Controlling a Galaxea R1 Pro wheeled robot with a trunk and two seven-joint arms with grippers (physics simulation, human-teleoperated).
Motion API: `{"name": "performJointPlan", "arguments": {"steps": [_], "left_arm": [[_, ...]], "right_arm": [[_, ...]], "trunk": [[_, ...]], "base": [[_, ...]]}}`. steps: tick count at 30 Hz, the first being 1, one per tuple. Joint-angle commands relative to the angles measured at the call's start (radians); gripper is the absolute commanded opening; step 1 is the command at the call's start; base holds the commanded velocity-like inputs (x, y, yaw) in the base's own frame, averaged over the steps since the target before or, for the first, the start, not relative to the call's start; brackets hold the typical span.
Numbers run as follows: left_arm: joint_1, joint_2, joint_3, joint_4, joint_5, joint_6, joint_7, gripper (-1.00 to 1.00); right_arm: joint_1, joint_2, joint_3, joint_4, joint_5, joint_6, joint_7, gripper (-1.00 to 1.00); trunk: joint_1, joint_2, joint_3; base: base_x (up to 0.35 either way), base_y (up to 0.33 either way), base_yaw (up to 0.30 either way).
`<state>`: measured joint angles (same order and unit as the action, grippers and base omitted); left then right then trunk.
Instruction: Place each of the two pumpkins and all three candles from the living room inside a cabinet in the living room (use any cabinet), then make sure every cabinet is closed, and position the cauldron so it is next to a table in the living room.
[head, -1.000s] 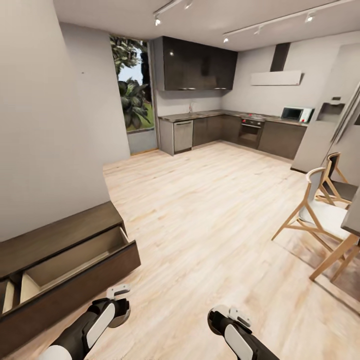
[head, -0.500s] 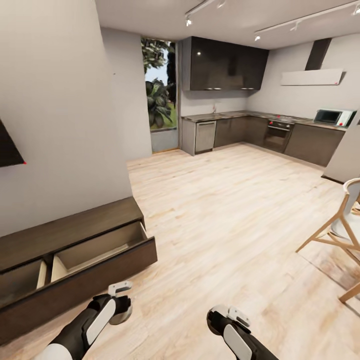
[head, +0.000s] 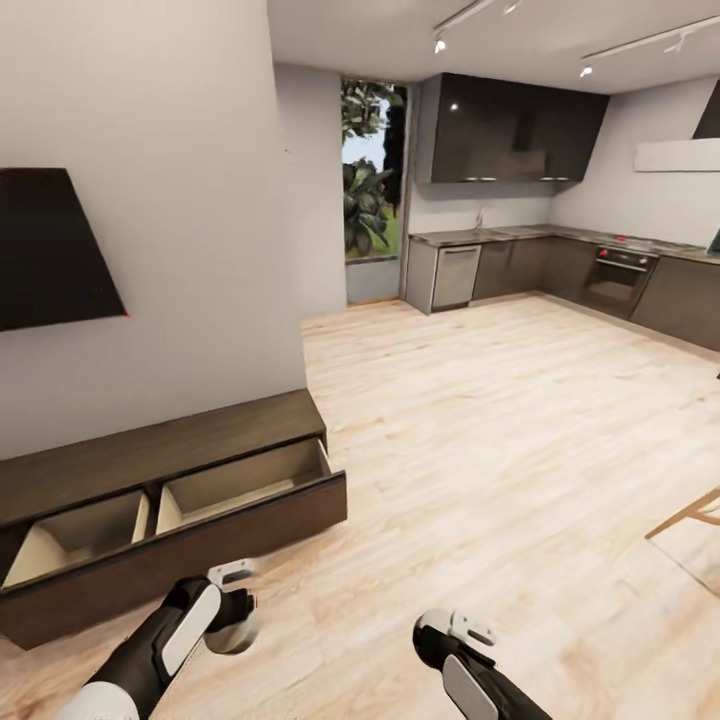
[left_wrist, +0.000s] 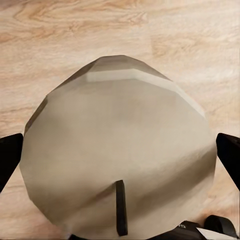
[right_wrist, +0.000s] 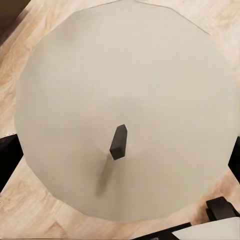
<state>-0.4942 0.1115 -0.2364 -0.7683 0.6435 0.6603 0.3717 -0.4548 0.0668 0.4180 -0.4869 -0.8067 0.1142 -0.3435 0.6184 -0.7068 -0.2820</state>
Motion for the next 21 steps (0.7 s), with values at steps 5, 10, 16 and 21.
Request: {"name": "performJointPlan", "arguments": {"steps": [5,10,16,21], "left_arm": [[-0.001,0.005,0.039,-0.013,0.012,0.046,0.010,-1.00],[-0.001,0.030,0.054,-0.015,0.011,0.059,0.012,-1.00],[-0.001,0.048,0.055,-0.016,0.012,0.060,0.011,-1.00],[-0.001,0.054,0.055,-0.017,0.013,0.061,0.011,-1.00]], "right_arm": [[-0.001,-0.001,0.007,-0.003,-0.003,0.006,-0.005,-1.00],[-0.001,-0.001,0.007,-0.005,-0.001,0.008,-0.006,-1.00],[-0.001,0.000,0.022,-0.005,0.017,0.010,-0.007,-1.00],[-0.001,0.000,0.028,-0.006,0.022,0.010,-0.008,-1.00]], "trunk": [[-0.019,0.034,0.014],[-0.038,0.069,0.030],[-0.061,0.111,0.049],[-0.080,0.146,0.064]], "base": [[0.000,0.000,0.292],[0.000,0.000,0.292],[0.000,0.000,0.292],[0.000,0.000,0.292]]}}
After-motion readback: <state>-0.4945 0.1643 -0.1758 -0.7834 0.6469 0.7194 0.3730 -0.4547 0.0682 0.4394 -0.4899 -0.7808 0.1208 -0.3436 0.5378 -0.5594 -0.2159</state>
